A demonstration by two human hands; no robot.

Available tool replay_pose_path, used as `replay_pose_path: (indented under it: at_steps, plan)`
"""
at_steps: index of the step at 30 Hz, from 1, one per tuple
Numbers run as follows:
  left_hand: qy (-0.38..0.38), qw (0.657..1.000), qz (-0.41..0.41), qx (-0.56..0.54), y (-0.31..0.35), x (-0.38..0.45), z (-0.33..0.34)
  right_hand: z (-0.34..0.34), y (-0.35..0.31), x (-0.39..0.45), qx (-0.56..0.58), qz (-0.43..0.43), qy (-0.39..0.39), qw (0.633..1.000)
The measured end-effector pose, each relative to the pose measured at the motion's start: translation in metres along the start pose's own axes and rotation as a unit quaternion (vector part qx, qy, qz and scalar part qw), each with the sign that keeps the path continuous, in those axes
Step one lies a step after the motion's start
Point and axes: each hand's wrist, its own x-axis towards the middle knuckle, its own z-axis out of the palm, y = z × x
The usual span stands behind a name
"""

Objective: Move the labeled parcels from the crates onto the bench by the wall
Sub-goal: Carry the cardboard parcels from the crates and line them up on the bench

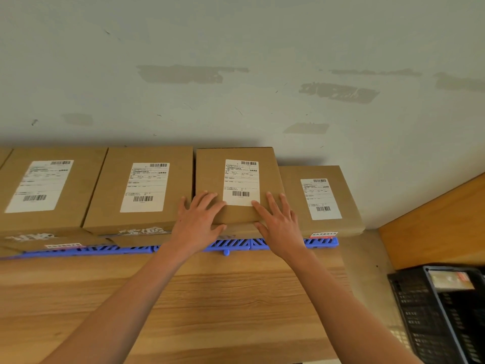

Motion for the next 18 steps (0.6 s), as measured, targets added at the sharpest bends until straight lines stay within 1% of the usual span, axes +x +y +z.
replay_pose_path:
  at_steps: [4,7,9,14,18]
  plan:
    - [-0.011,1.000,-0.014,0.014,0.008,-0.002,-0.005,-0.007,0.004,-0.004,0.004,-0.016,0.000,1.000]
    - [0.000,1.000,-0.017,0.014,0.028,-0.004,-0.009,-0.015,0.021,-0.022,0.059,-0.004,0.030,0.998]
    - [0.003,1.000,-0.010,0.014,0.053,-0.005,-0.010,-0.024,0.040,-0.043,0.093,0.012,0.044,0.995]
    - [-0.006,0.999,0.042,-0.003,0.148,-0.004,-0.005,-0.041,0.103,-0.109,0.141,0.061,0.072,0.985]
    - [-0.010,0.997,0.078,-0.004,0.262,-0.007,0.008,-0.057,0.181,-0.192,0.172,0.120,0.109,0.972]
